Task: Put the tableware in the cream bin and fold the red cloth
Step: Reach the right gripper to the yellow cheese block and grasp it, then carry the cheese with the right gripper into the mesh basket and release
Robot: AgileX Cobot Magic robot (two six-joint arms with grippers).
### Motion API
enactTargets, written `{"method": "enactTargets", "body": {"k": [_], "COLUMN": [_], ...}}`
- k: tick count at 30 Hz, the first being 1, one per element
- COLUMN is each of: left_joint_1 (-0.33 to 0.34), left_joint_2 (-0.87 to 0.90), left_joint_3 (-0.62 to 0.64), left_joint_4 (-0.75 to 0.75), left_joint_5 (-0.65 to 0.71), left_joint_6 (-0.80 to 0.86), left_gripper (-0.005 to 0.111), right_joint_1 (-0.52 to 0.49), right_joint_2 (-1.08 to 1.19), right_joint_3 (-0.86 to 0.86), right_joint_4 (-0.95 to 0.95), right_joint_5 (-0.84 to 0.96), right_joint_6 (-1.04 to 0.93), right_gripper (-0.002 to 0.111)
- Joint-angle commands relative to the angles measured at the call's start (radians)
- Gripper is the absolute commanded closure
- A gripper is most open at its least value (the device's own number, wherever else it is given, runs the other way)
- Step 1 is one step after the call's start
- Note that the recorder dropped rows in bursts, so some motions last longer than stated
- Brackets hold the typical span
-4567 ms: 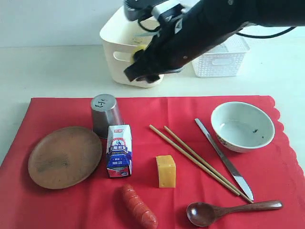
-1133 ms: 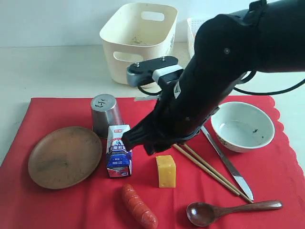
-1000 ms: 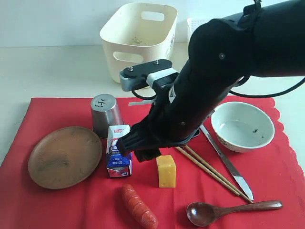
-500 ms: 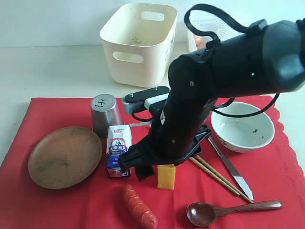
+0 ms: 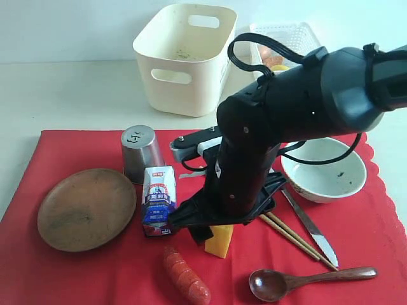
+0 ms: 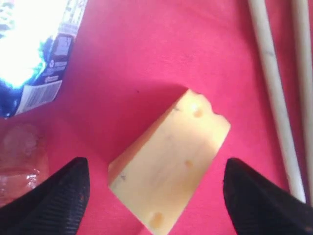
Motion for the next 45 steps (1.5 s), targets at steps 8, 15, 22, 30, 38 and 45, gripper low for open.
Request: {"method": "enactTargets", "body": {"k": [8,15,22,30,38,45], "left_joint_1": [-0.006,-0.006,-0.006,-0.006,-0.006,-0.006], "left_joint_2": [-0.005,-0.005,-0.005,-0.005,-0.005,-0.005], "left_joint_3": [0.003,0.003,0.003,0.003,0.003,0.003], "left_joint_4": [0.002,0.002,0.002,0.002,0.002,0.002], "left_joint_5": [-0.012,-0.012,-0.012,-0.012,-0.012,-0.012], "left_joint_6": [0.003,0.003,0.003,0.003,0.003,0.003], "left_gripper": [0.105,0.105,0.105,0.105,0.105,0.105], "right_joint_1": [0.003,0.003,0.003,0.003,0.003,0.001], "right_joint_2": [-0.001,-0.001,-0.001,-0.001,-0.032,-0.161], "right_joint_3": [0.082,0.106,0.104,0.104,0.104,0.104], "right_joint_4": [-0.002,0.038,0.070,0.061,0.070,0.025], "right_joint_5": [-0.044,-0.117,-0.210,-0.216,-0.188,-0.192], "right_joint_6": [0.067,0.067,0.067,0.067,0.067,0.067], "right_gripper": [0.036,0.036,0.038,0.070,0.104,0.108]}}
